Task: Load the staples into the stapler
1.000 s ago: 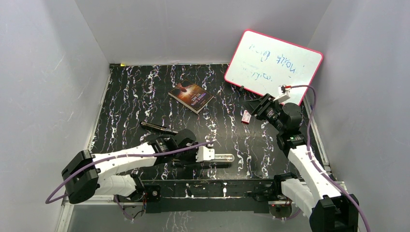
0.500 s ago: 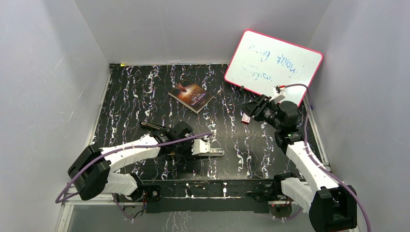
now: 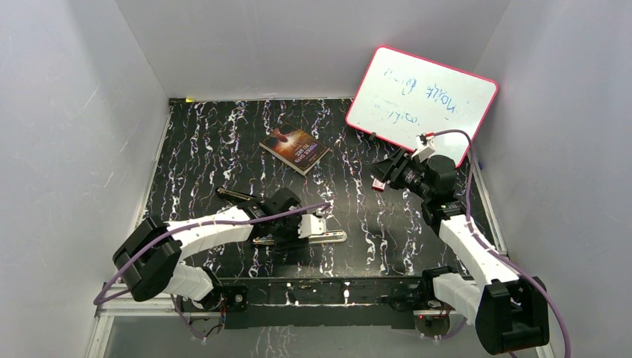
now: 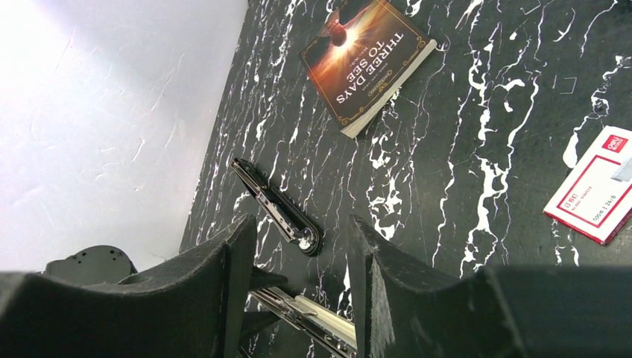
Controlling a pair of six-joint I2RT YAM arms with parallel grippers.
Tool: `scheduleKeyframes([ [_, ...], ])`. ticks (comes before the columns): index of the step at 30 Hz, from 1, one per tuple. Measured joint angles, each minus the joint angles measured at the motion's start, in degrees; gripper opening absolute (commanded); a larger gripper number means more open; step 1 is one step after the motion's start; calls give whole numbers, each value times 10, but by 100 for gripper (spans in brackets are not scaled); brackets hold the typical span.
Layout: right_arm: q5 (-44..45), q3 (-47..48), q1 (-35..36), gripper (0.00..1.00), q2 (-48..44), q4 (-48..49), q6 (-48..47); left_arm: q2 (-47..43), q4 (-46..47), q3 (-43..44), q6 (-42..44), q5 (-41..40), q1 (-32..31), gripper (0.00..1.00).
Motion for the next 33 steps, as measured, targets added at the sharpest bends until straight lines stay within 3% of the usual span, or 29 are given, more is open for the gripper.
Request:
scheduleKeyframes([
  [9, 32, -16, 0, 58, 3, -1, -37, -47, 41, -5, -37, -27, 0, 69],
  [16, 52, 1, 0, 62, 90, -24, -103, -228, 163, -45, -130, -109, 5, 96],
  [20, 26, 18, 5, 66, 154, -33, -112, -298, 224, -43, -217, -196, 54, 98],
  [26, 33, 71, 137, 73, 209, -39, -196, -252, 188, 34, -339, -254, 169, 98],
  [33, -7, 101, 261, 73, 257, -36, -342, -224, 149, 33, -420, -257, 249, 98],
])
